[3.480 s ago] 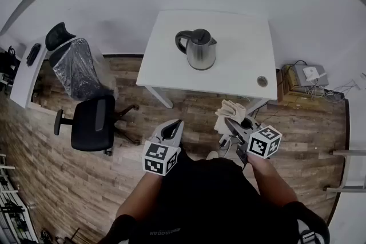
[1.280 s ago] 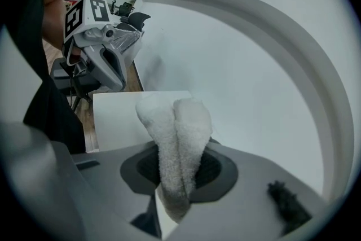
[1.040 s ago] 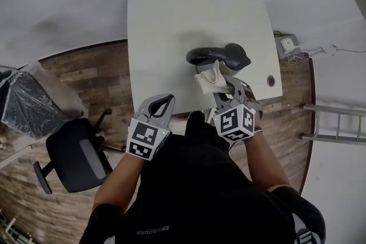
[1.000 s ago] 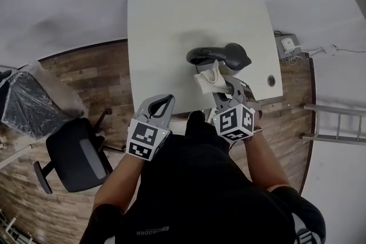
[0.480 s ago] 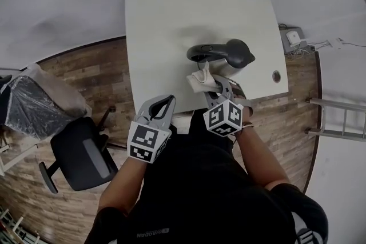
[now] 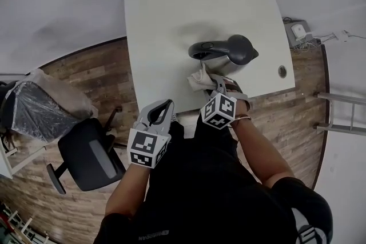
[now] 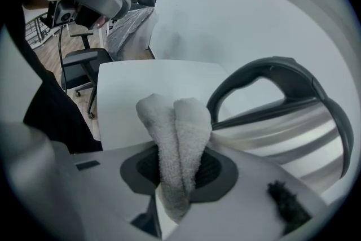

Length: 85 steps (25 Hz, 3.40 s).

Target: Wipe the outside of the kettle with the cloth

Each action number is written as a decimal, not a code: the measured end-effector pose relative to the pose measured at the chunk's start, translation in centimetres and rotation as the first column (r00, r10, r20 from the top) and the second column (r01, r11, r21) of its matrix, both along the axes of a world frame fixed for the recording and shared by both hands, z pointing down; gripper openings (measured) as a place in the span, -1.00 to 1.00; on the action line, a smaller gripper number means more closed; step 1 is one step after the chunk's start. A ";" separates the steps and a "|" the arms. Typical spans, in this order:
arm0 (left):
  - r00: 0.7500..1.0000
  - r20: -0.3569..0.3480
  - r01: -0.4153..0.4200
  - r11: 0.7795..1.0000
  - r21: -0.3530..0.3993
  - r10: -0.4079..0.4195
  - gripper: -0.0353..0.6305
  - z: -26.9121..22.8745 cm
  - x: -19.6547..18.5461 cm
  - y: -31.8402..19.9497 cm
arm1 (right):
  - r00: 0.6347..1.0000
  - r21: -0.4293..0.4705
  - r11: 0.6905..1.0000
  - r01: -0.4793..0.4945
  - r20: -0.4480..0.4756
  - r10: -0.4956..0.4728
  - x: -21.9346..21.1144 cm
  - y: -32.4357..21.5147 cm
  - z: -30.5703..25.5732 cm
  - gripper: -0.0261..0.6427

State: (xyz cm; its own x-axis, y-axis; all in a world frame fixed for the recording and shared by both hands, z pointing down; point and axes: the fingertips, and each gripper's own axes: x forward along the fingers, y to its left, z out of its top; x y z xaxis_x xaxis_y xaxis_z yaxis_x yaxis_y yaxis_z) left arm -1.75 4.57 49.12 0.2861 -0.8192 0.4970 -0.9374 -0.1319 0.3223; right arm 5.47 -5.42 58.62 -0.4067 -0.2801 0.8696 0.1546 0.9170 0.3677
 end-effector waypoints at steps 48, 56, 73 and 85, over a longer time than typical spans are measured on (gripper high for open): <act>0.986 0.048 -0.156 0.985 -0.066 0.160 -0.87 -3.9 4.9 -5.9 | -0.089 -0.989 0.109 0.097 0.100 0.991 16.0 -10.6 -5.7 -0.64; 0.982 0.112 -0.141 0.984 -0.112 0.154 -0.87 -2.4 5.6 -8.0 | 0.034 -0.997 0.050 -0.063 0.048 0.998 16.0 -11.9 -1.2 -0.64; 0.992 0.126 0.019 0.996 -0.083 -0.008 -0.88 -2.8 4.5 -12.2 | 0.311 -0.967 0.216 -0.132 0.166 0.936 16.7 -15.9 -10.8 -0.64; 0.977 0.179 0.109 0.994 0.028 -0.112 -0.87 -5.8 3.6 -12.9 | 0.621 -0.880 0.461 -0.111 0.301 0.724 12.3 -16.7 -14.6 -0.64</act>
